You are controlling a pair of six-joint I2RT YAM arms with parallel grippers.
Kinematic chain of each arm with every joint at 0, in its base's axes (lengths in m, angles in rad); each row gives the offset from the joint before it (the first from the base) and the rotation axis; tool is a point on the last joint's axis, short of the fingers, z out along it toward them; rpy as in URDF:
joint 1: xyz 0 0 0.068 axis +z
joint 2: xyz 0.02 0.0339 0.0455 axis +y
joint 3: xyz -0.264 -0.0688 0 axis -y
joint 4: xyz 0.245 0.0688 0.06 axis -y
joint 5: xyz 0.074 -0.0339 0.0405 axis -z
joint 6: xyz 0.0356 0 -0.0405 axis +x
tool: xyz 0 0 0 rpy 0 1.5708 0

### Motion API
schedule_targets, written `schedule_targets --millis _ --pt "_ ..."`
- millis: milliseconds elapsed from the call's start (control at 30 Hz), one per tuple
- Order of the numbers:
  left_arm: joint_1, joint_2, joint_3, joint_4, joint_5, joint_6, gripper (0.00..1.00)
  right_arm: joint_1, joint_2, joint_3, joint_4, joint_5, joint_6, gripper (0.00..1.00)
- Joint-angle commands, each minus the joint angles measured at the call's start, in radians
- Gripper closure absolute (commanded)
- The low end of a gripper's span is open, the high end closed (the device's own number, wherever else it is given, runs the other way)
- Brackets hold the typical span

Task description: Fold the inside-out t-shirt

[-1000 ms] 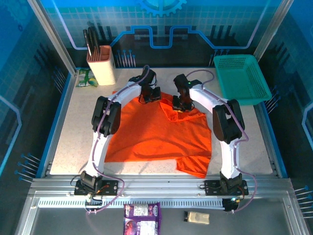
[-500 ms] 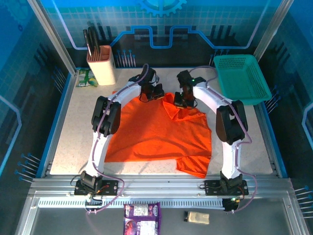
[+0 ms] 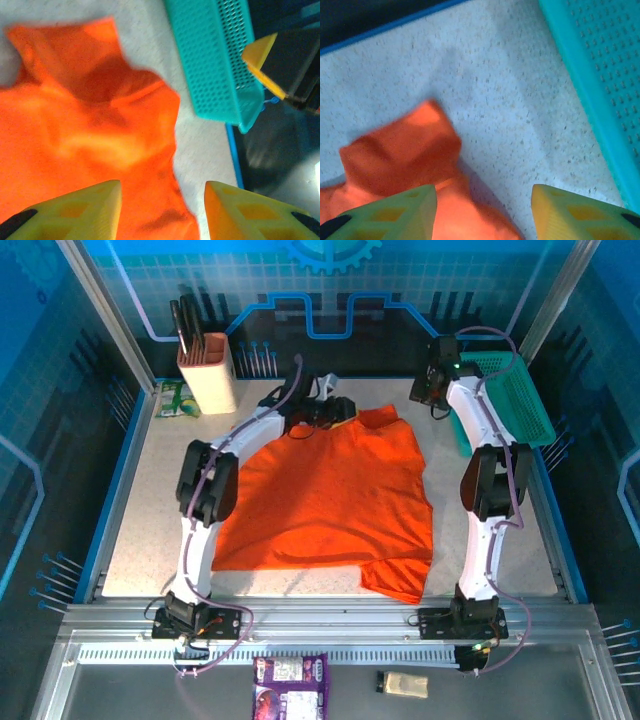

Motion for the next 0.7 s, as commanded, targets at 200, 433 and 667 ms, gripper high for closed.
schedule_targets --millis 200,433,667 --pt "0.077 -0.268 -0.289 -0.187 -0.189 0.136 0.51 0.069 -0.121 -0.261 0.127 -0.373 0.020 0.46" --pt "0.088 -0.361 -0.444 -0.291 -0.296 0.160 0.51 0.056 0.027 -0.203 0.200 -0.548 0.035 0.38" --pt "0.187 -0.433 -0.644 -0.243 -0.303 0.116 0.52 -0.019 0.212 -0.123 0.311 -0.599 0.129 0.25"
